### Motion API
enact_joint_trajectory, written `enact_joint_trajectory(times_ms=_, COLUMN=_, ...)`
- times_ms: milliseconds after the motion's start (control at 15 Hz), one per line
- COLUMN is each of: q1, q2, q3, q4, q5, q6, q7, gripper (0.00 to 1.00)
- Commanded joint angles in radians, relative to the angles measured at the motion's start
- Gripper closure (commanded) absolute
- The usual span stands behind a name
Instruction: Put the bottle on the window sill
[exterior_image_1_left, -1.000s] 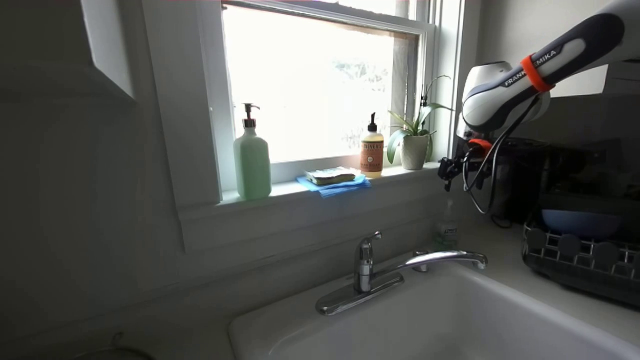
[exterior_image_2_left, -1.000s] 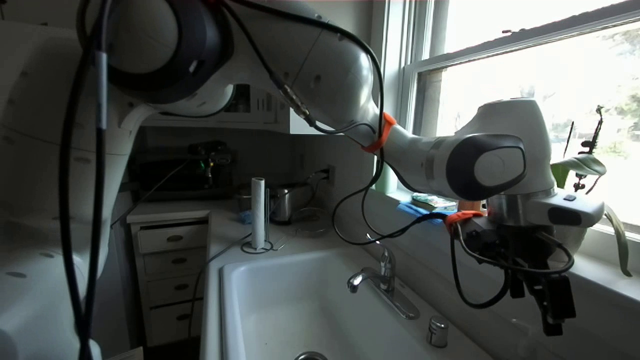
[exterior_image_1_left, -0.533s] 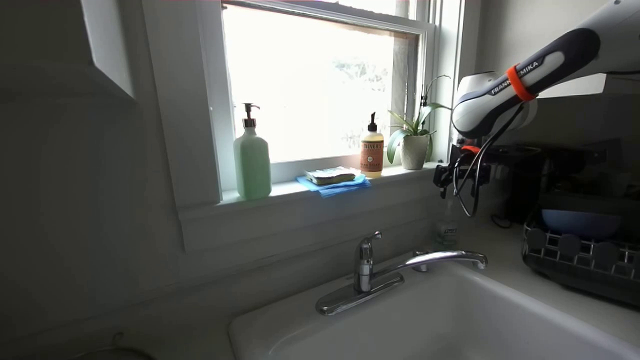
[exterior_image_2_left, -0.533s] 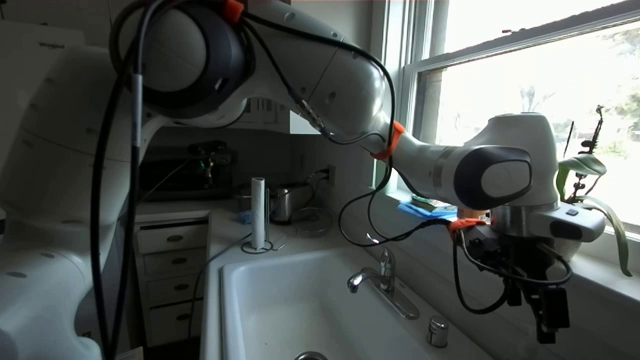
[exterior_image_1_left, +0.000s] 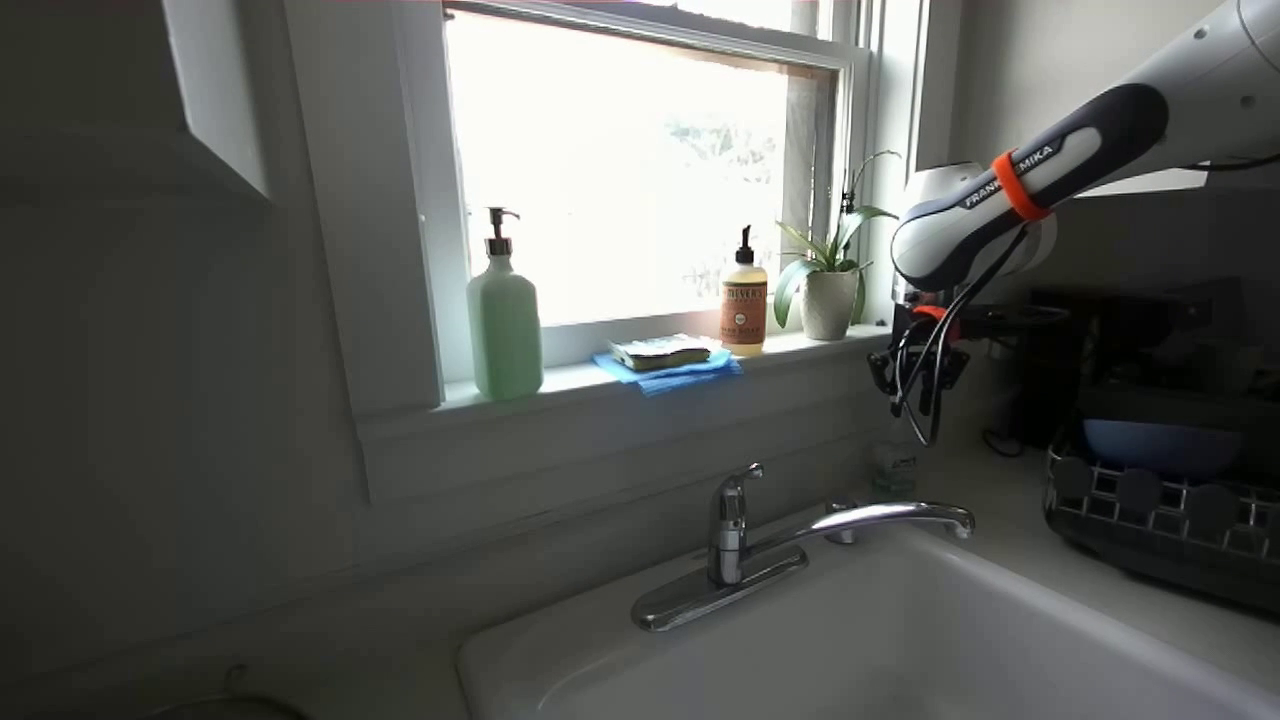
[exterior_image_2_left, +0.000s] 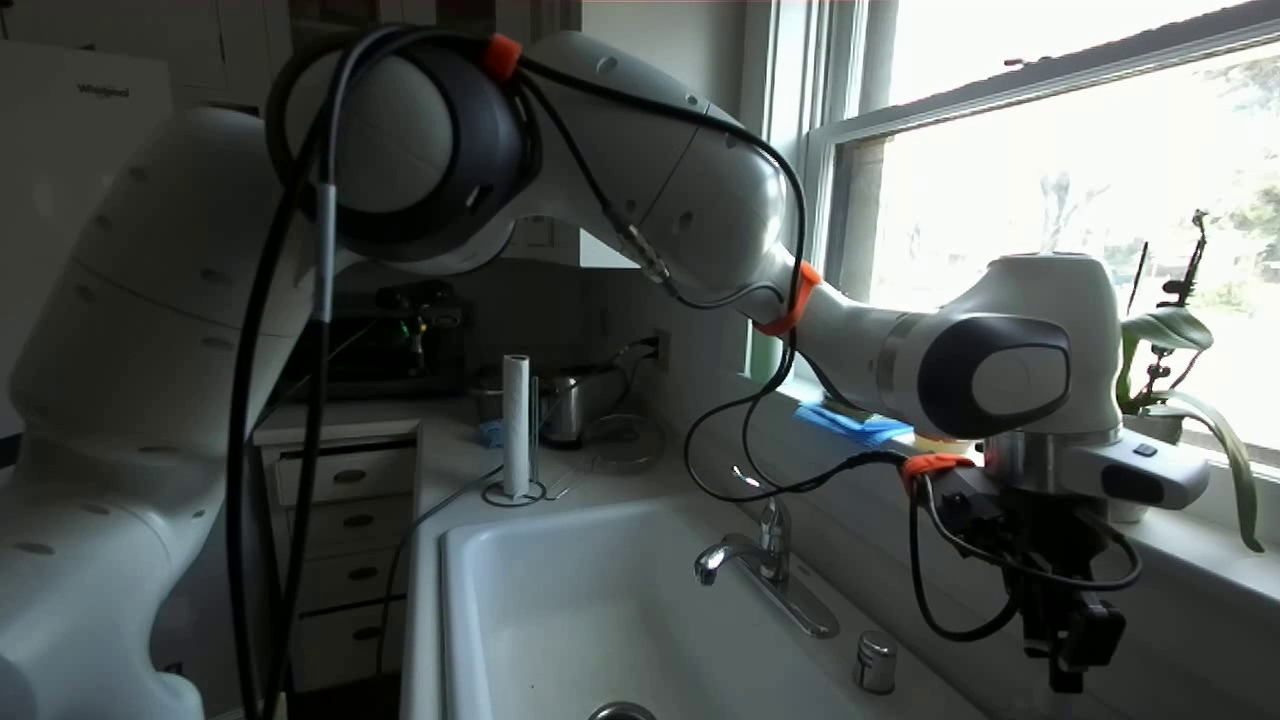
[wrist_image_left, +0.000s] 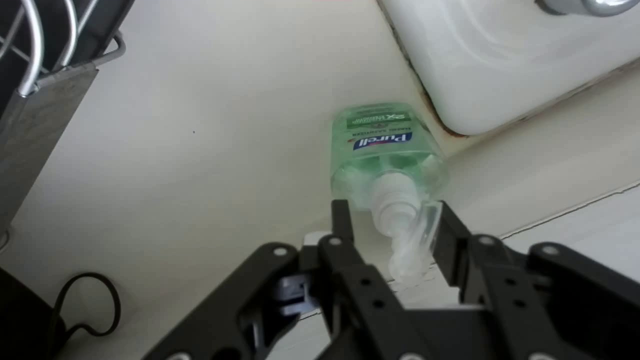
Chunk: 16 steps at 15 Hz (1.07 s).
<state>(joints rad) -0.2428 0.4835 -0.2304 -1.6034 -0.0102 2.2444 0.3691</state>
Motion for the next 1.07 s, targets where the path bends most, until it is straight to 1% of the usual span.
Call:
enact_joint_trajectory(times_ms=0, q1=0.000, q2=0.027, q3=-0.002, q4=0.055, q5=0.021, q6=-0.039, q7=-0.016, gripper=0.88)
enact_joint_trajectory(times_ms=133, q1=0.001, q2=0.028, q3=-0.002, q4=0.060, q5=0.019, q6=-0.039, q7=-0.017, gripper=0.99)
enact_joint_trajectory(times_ms=200, q1=0.002, q2=0.027, q3=-0.001, q4=0.061, q5=0.019, q6=-0.042, q7=-0.018, gripper=0.99)
enact_joint_trajectory(times_ms=267, q1=0.004, q2=0.022, q3=-0.001, q4=0.058, q5=0.019, q6=-0.043, q7=-0.017, gripper=0.95)
enact_joint_trajectory(times_ms=533, q1=0.034, q2=-0.042, q3=-0.005, q4=0.008, q5=-0.007, q6=-0.043, q7=-0.008, gripper=0.95)
enact_joint_trajectory(times_ms=800, q1=0.084, q2=-0.148, q3=-0.014, q4=-0.050, q5=-0.074, q6=-0.059, q7=-0.007, gripper=0.95)
enact_joint_trajectory(times_ms=1000, q1=0.117, q2=-0.228, q3=-0.011, q4=-0.068, q5=-0.137, q6=-0.115, q7=0.005, gripper=0.95)
